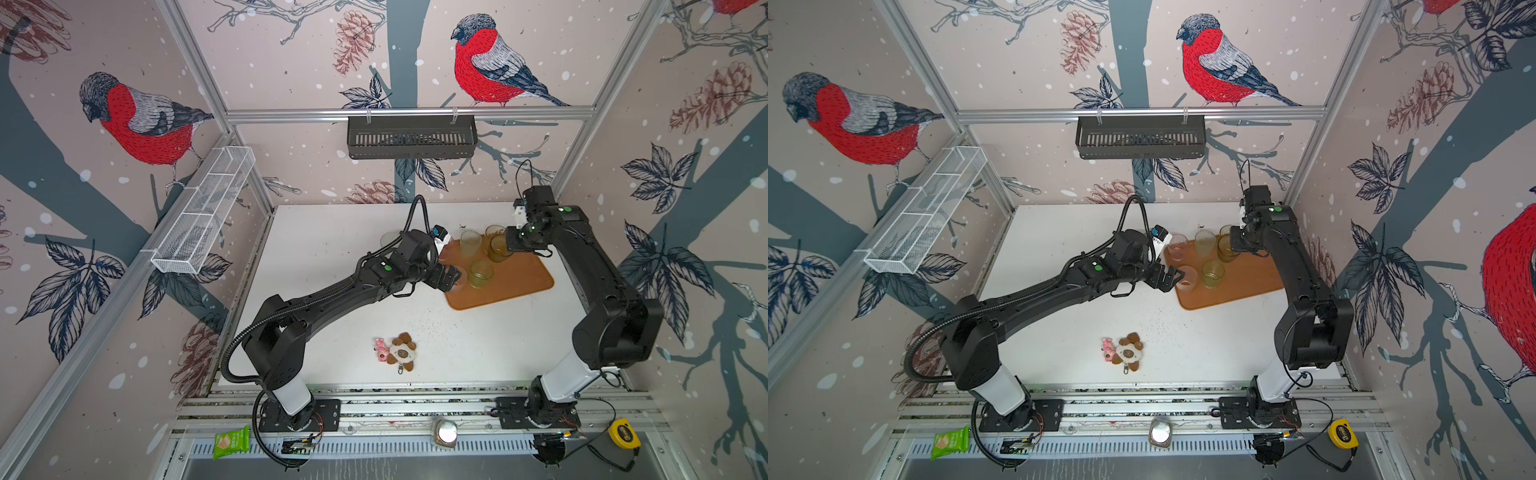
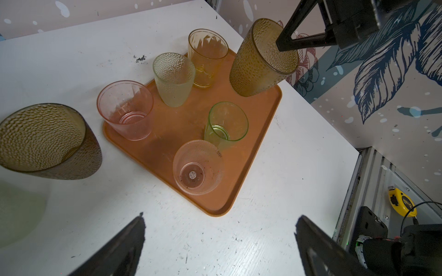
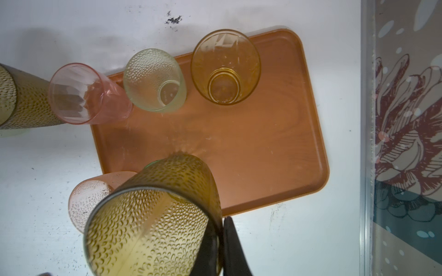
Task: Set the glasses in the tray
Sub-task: 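Move the held olive glass to the tray's far corner beside the yellow glass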
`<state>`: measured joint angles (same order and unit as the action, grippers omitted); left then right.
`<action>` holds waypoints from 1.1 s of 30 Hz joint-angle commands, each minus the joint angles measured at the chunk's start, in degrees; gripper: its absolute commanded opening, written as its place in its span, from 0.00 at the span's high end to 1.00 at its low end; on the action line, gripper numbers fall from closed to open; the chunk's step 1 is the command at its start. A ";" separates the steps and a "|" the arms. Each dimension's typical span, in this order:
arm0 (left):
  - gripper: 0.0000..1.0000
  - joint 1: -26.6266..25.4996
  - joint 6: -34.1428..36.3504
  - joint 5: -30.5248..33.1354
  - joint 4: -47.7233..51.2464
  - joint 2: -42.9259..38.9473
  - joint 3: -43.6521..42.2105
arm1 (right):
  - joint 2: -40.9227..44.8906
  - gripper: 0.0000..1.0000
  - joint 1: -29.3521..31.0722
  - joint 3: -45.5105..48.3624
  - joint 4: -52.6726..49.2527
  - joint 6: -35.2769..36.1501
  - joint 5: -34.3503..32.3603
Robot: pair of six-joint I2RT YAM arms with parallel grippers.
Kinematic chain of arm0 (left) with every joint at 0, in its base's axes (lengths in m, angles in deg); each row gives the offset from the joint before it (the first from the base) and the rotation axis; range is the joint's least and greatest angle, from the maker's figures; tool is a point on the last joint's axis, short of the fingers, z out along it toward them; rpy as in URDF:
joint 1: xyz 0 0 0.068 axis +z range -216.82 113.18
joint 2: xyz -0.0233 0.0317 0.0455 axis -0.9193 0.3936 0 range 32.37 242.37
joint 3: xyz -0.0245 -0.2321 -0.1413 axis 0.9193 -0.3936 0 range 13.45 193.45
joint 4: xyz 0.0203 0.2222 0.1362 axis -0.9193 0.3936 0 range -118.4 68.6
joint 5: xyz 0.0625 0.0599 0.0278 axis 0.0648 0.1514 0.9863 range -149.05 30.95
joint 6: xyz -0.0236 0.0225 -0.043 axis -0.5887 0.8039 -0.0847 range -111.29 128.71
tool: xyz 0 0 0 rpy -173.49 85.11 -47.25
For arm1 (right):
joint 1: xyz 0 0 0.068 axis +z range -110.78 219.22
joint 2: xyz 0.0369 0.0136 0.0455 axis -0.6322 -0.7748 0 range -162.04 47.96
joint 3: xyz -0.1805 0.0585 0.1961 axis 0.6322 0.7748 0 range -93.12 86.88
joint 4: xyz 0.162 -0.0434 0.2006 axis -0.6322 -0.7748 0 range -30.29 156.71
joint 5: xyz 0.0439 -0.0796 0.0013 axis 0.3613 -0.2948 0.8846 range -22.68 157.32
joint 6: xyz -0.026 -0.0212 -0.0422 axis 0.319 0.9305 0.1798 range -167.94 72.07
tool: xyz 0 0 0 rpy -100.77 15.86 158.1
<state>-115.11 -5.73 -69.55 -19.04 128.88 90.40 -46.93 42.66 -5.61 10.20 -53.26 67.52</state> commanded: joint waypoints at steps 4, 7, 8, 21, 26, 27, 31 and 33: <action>0.02 -1.02 -0.15 -0.58 -2.29 1.04 1.19 | 1.07 0.98 -3.35 0.96 1.08 1.67 -0.43; 0.02 -1.00 0.20 -0.40 -2.16 1.26 1.86 | 1.13 0.98 -4.69 1.68 2.03 1.39 0.09; 0.02 -1.06 0.13 -0.40 -2.11 1.45 2.12 | 1.08 0.98 -5.00 1.85 2.25 1.28 0.33; 0.02 -1.86 1.18 -0.31 -1.38 3.48 5.04 | -0.36 0.98 -6.69 6.02 6.62 1.02 1.33; 0.02 -1.98 1.85 0.02 -0.70 3.86 5.92 | -1.22 0.98 -6.78 8.19 8.37 1.02 1.55; 0.03 -2.03 1.88 0.04 -0.69 3.91 5.93 | -1.36 0.98 -6.78 8.56 8.58 1.02 1.55; 0.02 -2.07 2.12 0.26 -0.58 4.11 6.03 | -1.92 0.98 -6.81 9.47 9.31 1.10 1.56; 0.02 -2.07 2.13 0.44 -0.64 4.09 6.10 | -2.16 0.98 -6.78 9.74 9.57 1.23 1.55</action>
<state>-116.99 -4.79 -69.48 -18.69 132.79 95.97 -48.81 35.82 3.94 18.11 -52.32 68.73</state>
